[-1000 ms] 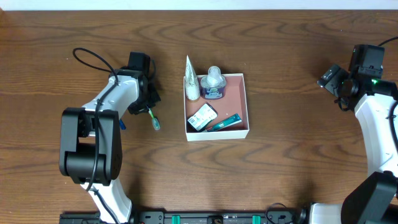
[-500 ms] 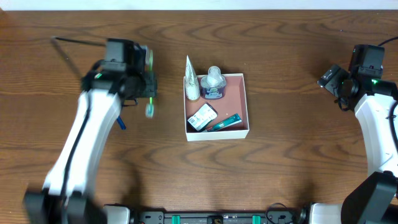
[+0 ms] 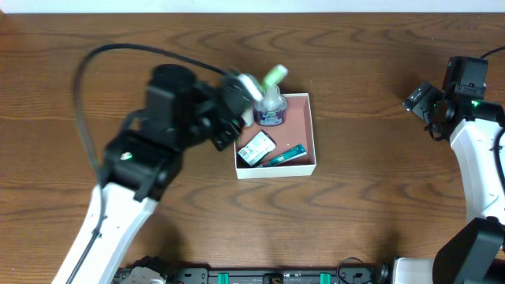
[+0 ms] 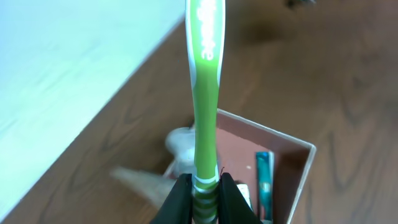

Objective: Pack container
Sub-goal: 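Carry the toothbrush into the box and release it, then move the left gripper to the blue razor and grasp it, then carry the razor into the box and release it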

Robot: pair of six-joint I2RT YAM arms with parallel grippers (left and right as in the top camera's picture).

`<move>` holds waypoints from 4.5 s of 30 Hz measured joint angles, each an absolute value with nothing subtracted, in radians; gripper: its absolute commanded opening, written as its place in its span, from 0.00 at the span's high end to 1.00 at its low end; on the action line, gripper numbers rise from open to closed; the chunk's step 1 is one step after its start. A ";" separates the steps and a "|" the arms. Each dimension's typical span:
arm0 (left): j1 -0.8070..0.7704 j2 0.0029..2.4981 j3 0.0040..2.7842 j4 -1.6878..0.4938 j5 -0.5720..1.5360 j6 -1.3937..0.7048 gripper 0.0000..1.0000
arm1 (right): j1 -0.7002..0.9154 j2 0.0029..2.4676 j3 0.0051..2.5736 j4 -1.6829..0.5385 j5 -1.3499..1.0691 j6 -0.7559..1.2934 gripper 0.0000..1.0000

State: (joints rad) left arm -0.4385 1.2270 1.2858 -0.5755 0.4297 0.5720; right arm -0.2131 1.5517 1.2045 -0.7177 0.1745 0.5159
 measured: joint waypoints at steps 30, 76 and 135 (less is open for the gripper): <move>-0.595 1.333 1.266 -0.601 0.406 0.791 0.33 | -0.213 1.552 1.205 -0.718 0.175 0.516 0.01; 0.236 1.907 1.266 -0.831 0.255 -0.349 0.36 | -0.213 1.552 1.205 -0.718 0.175 0.516 0.01; -0.280 1.239 1.360 -0.661 0.794 0.654 0.94 | -0.213 1.552 1.205 -0.717 0.175 0.516 0.01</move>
